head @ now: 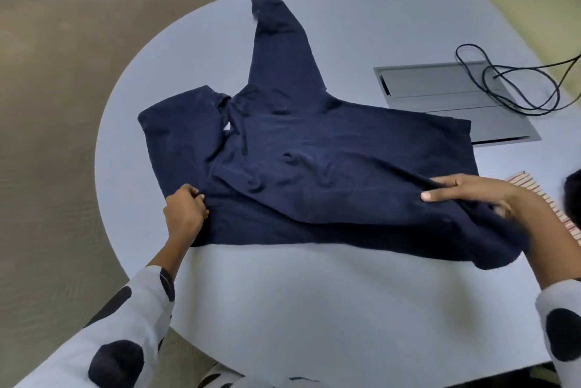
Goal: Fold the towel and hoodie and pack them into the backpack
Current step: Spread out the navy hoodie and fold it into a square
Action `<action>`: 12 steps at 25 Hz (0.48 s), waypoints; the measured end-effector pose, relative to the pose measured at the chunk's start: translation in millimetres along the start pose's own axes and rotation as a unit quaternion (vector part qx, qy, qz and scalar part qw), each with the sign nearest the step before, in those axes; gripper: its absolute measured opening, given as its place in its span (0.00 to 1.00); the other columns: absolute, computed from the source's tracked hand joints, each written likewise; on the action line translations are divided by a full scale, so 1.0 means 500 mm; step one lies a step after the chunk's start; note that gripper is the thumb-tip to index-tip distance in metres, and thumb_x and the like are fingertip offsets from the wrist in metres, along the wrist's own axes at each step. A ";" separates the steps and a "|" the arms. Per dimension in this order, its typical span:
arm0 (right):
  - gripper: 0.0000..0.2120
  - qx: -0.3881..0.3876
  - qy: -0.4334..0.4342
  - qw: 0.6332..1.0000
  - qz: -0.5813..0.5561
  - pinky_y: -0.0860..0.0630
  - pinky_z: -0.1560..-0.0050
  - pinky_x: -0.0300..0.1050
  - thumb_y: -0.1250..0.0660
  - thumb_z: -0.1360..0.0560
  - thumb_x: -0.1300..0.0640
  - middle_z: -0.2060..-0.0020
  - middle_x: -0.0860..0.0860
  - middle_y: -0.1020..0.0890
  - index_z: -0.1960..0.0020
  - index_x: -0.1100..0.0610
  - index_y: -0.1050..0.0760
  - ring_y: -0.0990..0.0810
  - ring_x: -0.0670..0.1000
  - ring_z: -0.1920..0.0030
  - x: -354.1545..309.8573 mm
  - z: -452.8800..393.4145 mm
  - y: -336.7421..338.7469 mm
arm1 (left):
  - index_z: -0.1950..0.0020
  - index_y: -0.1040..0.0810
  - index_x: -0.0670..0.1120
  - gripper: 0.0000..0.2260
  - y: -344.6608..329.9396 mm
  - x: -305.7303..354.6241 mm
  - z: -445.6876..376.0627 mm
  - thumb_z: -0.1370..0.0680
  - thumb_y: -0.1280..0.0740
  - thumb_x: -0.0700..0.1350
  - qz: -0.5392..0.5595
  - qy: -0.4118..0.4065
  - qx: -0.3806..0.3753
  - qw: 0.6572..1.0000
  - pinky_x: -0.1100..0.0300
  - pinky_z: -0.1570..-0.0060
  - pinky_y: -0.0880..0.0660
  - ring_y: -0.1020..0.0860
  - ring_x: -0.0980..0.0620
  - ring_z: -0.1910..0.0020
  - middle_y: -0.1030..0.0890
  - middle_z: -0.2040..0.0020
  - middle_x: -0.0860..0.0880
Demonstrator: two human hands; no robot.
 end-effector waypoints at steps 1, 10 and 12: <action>0.29 0.014 -0.071 0.996 0.051 0.23 0.41 0.48 0.18 0.45 0.43 0.49 0.55 0.16 0.48 0.55 0.17 0.17 0.54 0.47 0.059 -0.011 0.026 | 0.54 0.27 0.44 0.02 0.000 0.003 -0.001 0.23 0.38 0.38 -0.017 -0.016 0.001 1.000 0.53 0.54 0.27 0.21 0.41 0.59 0.19 0.60 0.42; 0.33 0.350 -0.069 0.934 -0.027 0.26 0.42 0.53 0.25 0.43 0.32 0.43 0.51 0.21 0.46 0.52 0.22 0.25 0.56 0.41 0.272 0.035 0.167 | 0.34 0.29 0.54 0.18 -0.076 0.130 0.068 0.23 0.37 0.42 -0.227 -0.284 -0.047 0.930 0.49 0.59 0.25 0.22 0.40 0.59 0.22 0.50 0.48; 0.31 0.327 -0.087 0.940 -0.031 0.24 0.47 0.50 0.25 0.36 0.40 0.38 0.49 0.28 0.38 0.52 0.27 0.27 0.55 0.39 0.328 0.042 0.152 | 0.43 0.21 0.52 0.11 -0.078 0.108 0.044 0.22 0.37 0.41 -0.117 -0.212 -0.053 0.969 0.48 0.53 0.23 0.19 0.44 0.59 0.17 0.55 0.47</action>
Point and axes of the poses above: each hand's wrist, its own z-axis away from the middle knuckle, its own y-axis out of the back of the hand, x = y × z, the point moved 10 cm from there along -z, towards the middle knuckle
